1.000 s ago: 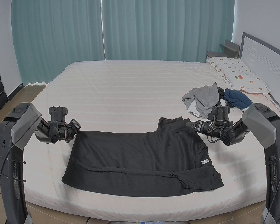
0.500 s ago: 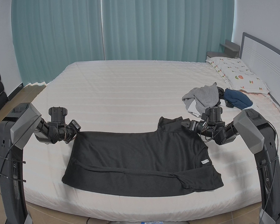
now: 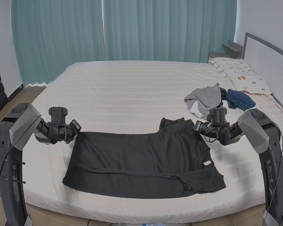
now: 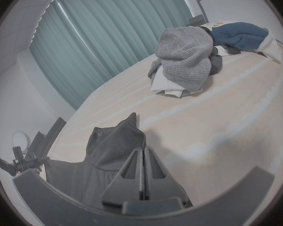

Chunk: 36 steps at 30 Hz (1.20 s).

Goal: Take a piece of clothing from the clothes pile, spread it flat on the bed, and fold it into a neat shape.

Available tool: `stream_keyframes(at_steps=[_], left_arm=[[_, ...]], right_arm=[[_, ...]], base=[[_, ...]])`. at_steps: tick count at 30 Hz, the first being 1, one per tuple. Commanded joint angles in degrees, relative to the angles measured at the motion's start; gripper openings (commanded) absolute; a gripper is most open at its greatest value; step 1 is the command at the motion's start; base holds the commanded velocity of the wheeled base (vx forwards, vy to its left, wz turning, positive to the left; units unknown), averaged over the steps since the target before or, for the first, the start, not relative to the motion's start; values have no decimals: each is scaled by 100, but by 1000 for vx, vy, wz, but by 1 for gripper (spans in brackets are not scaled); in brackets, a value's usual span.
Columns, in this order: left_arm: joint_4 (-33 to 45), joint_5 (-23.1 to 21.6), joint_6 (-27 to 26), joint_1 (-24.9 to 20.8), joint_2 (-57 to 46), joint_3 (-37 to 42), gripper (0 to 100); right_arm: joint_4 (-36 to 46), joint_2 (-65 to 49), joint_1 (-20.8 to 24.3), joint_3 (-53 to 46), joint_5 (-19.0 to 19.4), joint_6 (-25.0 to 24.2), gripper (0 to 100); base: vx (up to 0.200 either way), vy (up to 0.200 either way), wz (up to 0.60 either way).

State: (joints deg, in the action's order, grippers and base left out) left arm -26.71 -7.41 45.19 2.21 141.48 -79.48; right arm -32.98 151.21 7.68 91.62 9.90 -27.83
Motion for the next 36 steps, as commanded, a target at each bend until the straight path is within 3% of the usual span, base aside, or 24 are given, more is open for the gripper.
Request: stream_keyframes(at_steps=[1, 14, 17, 36], left_arm=[[-1, 3, -19, 8, -218, 73, 0], [-1, 38, -37, 184, -561, 82, 0], [52, 3, -89, 201, -613, 196, 0], [439, -6, -318, 175, -754, 267, 0]], right_arm=[[-121, -558, -82, -444, 47, -179, 0], [-1088, -1138, -179, -1709, 3, -601, 0], [-1616, -1208, -285, -1911, -6, -741, 0], [-1624, -1639, -372, -2571, 126, -750, 0]], base=[[0, 0, 0], [0, 0, 0], [0, 0, 0], [0, 0, 0]])
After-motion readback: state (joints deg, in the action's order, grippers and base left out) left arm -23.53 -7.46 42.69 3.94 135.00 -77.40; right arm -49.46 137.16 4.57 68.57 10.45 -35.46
